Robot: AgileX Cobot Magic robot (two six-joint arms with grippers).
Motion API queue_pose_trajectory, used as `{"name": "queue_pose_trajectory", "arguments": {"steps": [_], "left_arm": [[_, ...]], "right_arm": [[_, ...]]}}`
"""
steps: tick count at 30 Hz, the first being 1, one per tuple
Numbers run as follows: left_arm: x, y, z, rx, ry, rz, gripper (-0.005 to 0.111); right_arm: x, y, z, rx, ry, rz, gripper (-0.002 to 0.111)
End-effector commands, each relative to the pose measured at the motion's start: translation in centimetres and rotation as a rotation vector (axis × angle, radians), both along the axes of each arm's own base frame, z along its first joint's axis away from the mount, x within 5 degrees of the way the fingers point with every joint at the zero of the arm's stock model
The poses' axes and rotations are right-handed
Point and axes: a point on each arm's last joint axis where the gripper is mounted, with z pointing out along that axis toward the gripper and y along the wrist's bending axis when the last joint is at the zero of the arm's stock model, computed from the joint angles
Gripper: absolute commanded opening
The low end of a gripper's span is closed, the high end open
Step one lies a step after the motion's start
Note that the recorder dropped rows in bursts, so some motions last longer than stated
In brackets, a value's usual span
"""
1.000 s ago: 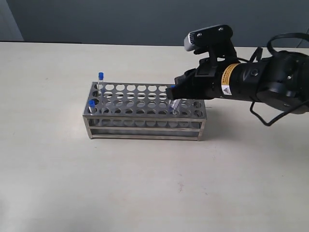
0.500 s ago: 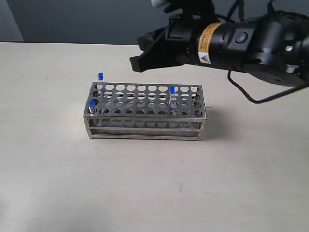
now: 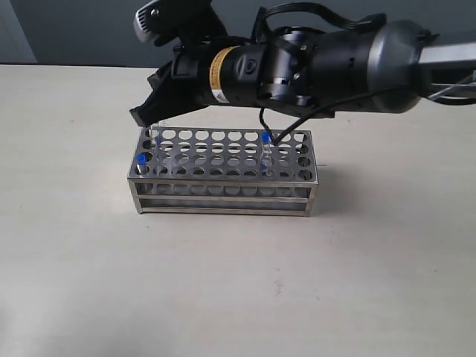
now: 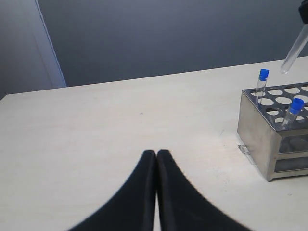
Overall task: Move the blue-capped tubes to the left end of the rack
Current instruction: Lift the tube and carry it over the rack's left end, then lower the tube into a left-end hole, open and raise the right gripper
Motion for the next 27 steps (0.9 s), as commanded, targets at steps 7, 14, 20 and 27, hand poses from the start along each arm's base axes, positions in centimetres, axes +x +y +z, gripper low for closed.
{"name": "queue_pose_trajectory", "arguments": {"steps": [7, 14, 20, 27], "left_arm": [[0.0, -0.1, 0.3, -0.005, -0.014, -0.007, 0.001], [0.0, -0.1, 0.3, -0.005, -0.014, -0.007, 0.001], [0.0, -0.1, 0.3, -0.005, -0.014, -0.007, 0.001], [0.0, -0.1, 0.3, -0.005, -0.014, -0.007, 0.001]], "right_arm": [[-0.7, 1.7, -1.2, -0.028, -0.004, 0.046, -0.001], [-0.7, 2.3, -2.4, -0.019, 0.009, 0.078, -0.001], [-0.6, 2.8, -4.5, -0.044, 0.028, 0.106, -0.001], [0.1, 4.5, -6.9, -0.034, 0.041, 0.148, -0.001]]}}
